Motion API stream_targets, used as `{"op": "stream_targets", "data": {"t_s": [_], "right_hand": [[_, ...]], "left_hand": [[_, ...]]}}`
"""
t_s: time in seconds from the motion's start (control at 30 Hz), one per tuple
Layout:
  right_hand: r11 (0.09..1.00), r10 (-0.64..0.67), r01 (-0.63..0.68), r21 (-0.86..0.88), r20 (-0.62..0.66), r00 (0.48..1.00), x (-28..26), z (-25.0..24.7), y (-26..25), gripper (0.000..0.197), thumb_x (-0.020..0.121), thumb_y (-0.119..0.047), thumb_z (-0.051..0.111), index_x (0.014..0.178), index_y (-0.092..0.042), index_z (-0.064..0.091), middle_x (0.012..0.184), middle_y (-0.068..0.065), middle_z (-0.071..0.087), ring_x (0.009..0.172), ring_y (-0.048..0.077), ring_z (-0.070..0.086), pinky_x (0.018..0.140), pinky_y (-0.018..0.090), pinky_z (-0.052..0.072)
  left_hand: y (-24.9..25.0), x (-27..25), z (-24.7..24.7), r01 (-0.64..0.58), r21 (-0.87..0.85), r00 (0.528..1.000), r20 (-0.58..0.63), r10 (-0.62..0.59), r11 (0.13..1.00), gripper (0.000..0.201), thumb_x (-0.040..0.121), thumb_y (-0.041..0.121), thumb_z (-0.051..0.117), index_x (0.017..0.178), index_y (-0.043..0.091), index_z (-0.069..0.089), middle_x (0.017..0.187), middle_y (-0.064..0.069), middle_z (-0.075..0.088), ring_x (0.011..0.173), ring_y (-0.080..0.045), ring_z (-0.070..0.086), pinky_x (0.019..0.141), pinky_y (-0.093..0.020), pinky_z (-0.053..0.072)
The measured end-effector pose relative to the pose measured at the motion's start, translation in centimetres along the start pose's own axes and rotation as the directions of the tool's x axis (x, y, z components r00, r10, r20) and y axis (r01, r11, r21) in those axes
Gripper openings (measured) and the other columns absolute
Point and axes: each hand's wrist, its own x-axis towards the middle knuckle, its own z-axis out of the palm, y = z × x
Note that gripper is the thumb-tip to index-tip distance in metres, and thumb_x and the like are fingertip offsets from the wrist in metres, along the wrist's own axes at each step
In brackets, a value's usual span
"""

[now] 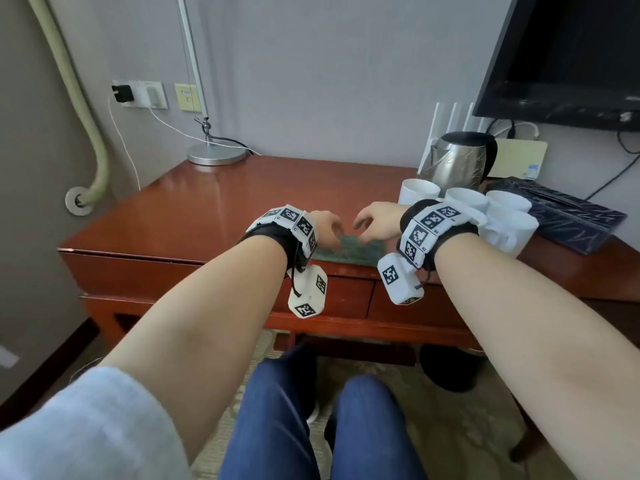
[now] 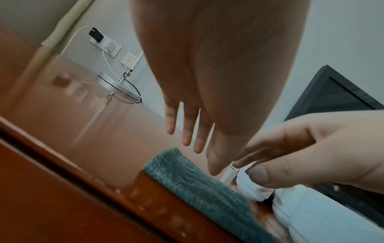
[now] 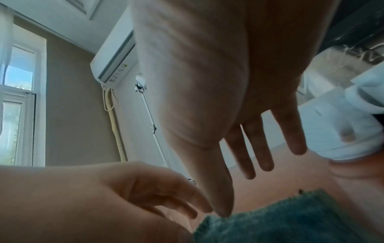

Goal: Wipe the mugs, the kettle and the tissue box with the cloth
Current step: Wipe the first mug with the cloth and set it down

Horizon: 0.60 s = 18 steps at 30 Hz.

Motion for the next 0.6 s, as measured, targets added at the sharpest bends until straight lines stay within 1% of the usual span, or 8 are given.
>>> {"op": "stream_targets", "data": {"t_s": [0.03,0.2,0.3,0.37,0.43,0.5,0.57,0.6], "right_hand": [[1.000,0.015,-0.015,0.002,0.021,1.000,-0.2,0.3,0.0,0.047,0.090,-0.025,0.065,0.135,-0.017,0.053,0.137,0.001,0.051,0.123,0.018,0.049,0.093,0.025,0.038],[0.996,0.083,-0.083,0.028,-0.004,0.997,0.2,2.1,1.1,0.063,0.092,-0.032,0.061,0.147,-0.017,0.034,0.151,0.005,0.036,0.134,0.023,0.040,0.102,0.031,0.035],[0.991,0.121,-0.119,0.054,-0.028,0.992,0.5,3.0,2.0,0.071,0.092,-0.031,0.061,0.152,-0.017,0.023,0.155,0.007,0.030,0.137,0.024,0.037,0.104,0.032,0.035],[0.988,0.138,-0.136,0.071,-0.017,0.990,0.5,3.7,2.4,0.073,0.092,-0.030,0.061,0.152,-0.016,0.021,0.154,0.009,0.031,0.137,0.025,0.037,0.107,0.032,0.034],[0.983,0.162,-0.159,0.090,-0.018,0.987,0.9,4.4,2.7,0.072,0.091,-0.031,0.063,0.150,-0.013,0.027,0.152,0.009,0.036,0.136,0.026,0.037,0.109,0.034,0.033],[0.974,0.199,-0.193,0.116,-0.050,0.979,1.3,4.8,3.0,0.070,0.086,-0.034,0.068,0.145,-0.013,0.037,0.144,0.010,0.045,0.132,0.027,0.041,0.108,0.038,0.036],[0.966,0.226,-0.215,0.147,-0.070,0.971,1.7,4.8,3.2,0.061,0.081,-0.035,0.073,0.134,-0.016,0.051,0.130,0.010,0.054,0.121,0.027,0.048,0.102,0.042,0.042],[0.962,0.227,-0.211,0.172,-0.081,0.971,1.9,4.7,3.3,0.051,0.079,-0.033,0.075,0.124,-0.017,0.057,0.121,0.008,0.057,0.114,0.025,0.052,0.099,0.041,0.045]], "left_hand": [[0.0,-0.2,0.1,0.016,0.002,0.999,0.035,-0.016,1.000,0.046,0.096,0.021,0.058,0.141,0.014,0.051,0.140,-0.008,0.053,0.124,-0.025,0.053,0.097,-0.033,0.044],[-1.0,0.2,1.5,0.072,-0.047,0.997,0.014,-0.071,0.996,0.051,0.095,0.024,0.060,0.143,0.012,0.046,0.144,-0.011,0.048,0.126,-0.027,0.051,0.099,-0.035,0.045],[-1.2,0.4,2.0,0.090,-0.061,0.995,-0.039,-0.093,0.994,0.051,0.095,0.020,0.060,0.142,0.008,0.046,0.141,-0.013,0.051,0.126,-0.028,0.052,0.097,-0.034,0.045],[-1.2,0.5,2.4,0.095,-0.074,0.994,-0.053,-0.099,0.993,0.046,0.094,0.019,0.061,0.138,0.006,0.051,0.137,-0.013,0.055,0.124,-0.028,0.053,0.096,-0.033,0.045],[-1.2,0.5,2.5,0.110,-0.075,0.992,-0.046,-0.114,0.991,0.041,0.094,0.017,0.061,0.133,0.005,0.055,0.134,-0.013,0.057,0.122,-0.028,0.055,0.094,-0.033,0.046],[-1.3,0.8,2.4,0.117,-0.083,0.991,-0.052,-0.122,0.990,0.038,0.094,0.015,0.061,0.130,0.004,0.057,0.132,-0.013,0.058,0.120,-0.029,0.056,0.093,-0.032,0.047],[-1.2,1.0,2.2,0.133,-0.089,0.988,-0.065,-0.139,0.987,0.036,0.094,0.014,0.061,0.129,0.004,0.058,0.131,-0.014,0.059,0.119,-0.029,0.057,0.091,-0.032,0.047],[-1.2,1.2,2.2,0.141,-0.091,0.986,-0.073,-0.148,0.986,0.036,0.093,0.013,0.061,0.128,0.004,0.058,0.131,-0.014,0.058,0.118,-0.029,0.057,0.090,-0.032,0.047]]}}
